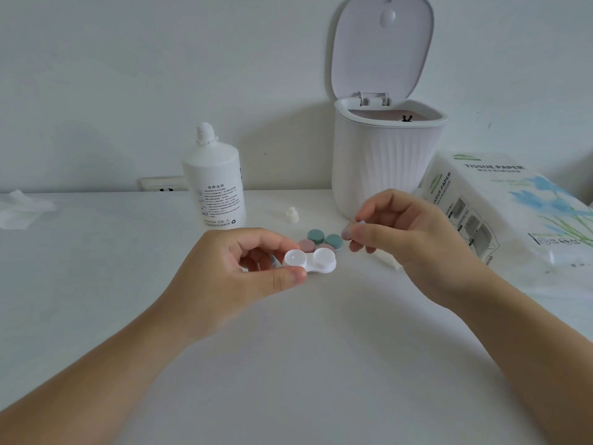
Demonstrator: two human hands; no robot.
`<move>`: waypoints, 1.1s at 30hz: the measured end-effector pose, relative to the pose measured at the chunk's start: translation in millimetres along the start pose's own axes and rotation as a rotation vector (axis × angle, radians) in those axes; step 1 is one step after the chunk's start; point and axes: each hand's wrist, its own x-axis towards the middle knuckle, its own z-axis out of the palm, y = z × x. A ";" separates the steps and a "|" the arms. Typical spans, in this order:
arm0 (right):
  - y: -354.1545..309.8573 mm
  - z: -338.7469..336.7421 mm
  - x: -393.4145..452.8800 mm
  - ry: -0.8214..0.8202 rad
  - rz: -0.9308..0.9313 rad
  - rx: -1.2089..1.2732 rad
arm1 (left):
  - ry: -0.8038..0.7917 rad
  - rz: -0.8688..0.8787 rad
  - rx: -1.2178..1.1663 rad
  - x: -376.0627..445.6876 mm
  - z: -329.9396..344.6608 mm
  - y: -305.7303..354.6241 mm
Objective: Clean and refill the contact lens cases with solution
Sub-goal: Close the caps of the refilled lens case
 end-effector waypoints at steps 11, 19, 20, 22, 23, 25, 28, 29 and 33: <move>1.5 15.9 -13.3 -0.165 -0.119 -0.091 | 0.058 -0.015 -0.009 1.5 2.2 -0.3; -0.6 18.6 -17.6 -0.151 -0.294 -0.426 | 0.028 -0.014 -0.039 2.4 6.6 -0.8; -0.7 18.5 -17.7 -0.142 -0.311 -0.457 | 0.032 -0.015 -0.054 2.6 7.5 -0.5; -0.7 18.5 -17.1 -0.123 -0.333 -0.495 | 0.040 -0.012 -0.068 3.2 9.4 -0.4; -0.6 19.0 -16.6 -0.117 -0.343 -0.509 | 0.039 -0.009 -0.070 3.3 9.9 -1.1; -0.2 21.0 -15.6 -0.112 -0.357 -0.527 | 0.019 -0.005 -0.101 2.9 11.0 -2.3; 1.4 22.8 -13.9 -0.118 -0.338 -0.519 | -0.030 -0.014 -0.153 2.1 12.1 -1.8; 2.0 22.3 -13.4 -0.127 -0.323 -0.514 | -0.028 -0.019 -0.145 2.5 12.3 -2.0; 2.8 17.0 -12.3 -0.136 -0.291 -0.490 | 0.037 -0.036 -0.146 3.8 11.1 0.0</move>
